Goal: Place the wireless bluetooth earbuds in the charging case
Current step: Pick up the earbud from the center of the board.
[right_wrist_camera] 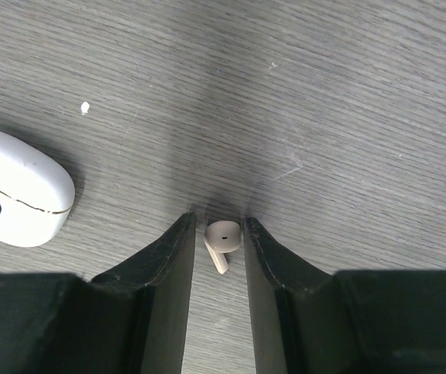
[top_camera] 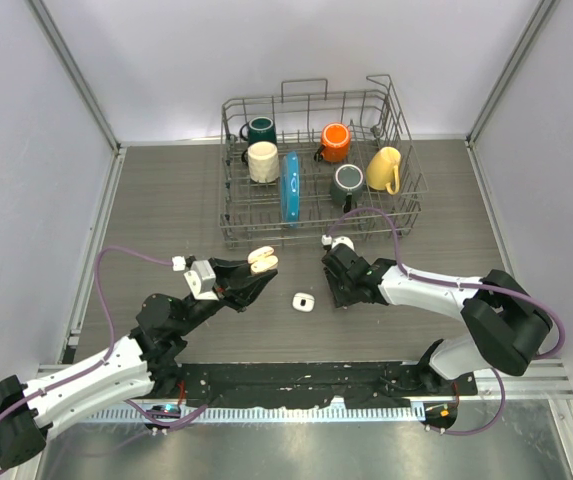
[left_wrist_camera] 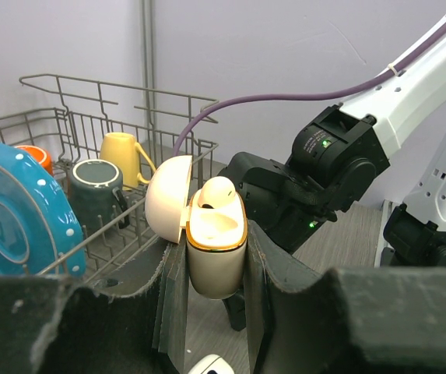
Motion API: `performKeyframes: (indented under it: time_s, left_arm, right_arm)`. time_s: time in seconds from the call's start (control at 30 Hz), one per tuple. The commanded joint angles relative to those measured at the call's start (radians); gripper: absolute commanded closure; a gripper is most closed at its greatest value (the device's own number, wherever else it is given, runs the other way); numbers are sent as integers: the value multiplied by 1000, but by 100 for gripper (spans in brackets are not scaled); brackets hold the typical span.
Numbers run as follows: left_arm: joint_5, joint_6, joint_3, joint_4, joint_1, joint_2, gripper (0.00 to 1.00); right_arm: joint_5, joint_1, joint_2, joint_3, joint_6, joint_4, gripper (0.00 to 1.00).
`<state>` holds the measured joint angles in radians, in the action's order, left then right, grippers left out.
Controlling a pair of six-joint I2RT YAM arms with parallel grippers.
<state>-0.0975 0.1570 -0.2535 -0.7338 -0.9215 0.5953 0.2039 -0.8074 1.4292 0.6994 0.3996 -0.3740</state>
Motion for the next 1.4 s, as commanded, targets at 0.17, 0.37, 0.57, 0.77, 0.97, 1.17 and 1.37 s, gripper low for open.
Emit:
performKeyframes:
  time_s: [0.17, 0.37, 0.57, 0.77, 0.97, 1.17, 1.37]
  left_arm:
    - [8, 7, -6, -33, 3, 0, 100]
    - [7, 9, -6, -35, 3, 4, 100]
    - [5, 9, -7, -36, 3, 8, 100]
    - [4, 10, -7, -39, 3, 12, 100]
    - [2, 10, -6, -42, 3, 14, 100]
    - [2, 12, -6, -42, 3, 12, 100]
    - [4, 10, -3, -38, 3, 9, 100]
  right_arm:
    - [-31, 4, 4, 14, -19, -36, 62]
    - [-40, 4, -9, 12, -10, -42, 60]
    - [-49, 7, -18, 11, -11, -52, 61]
    - [-32, 5, -12, 17, 4, -72, 61]
    - [-35, 5, -1, 15, 4, -69, 61]
    - [-15, 5, 10, 14, 2, -55, 65]
    - [28, 5, -12, 8, 19, -48, 76]
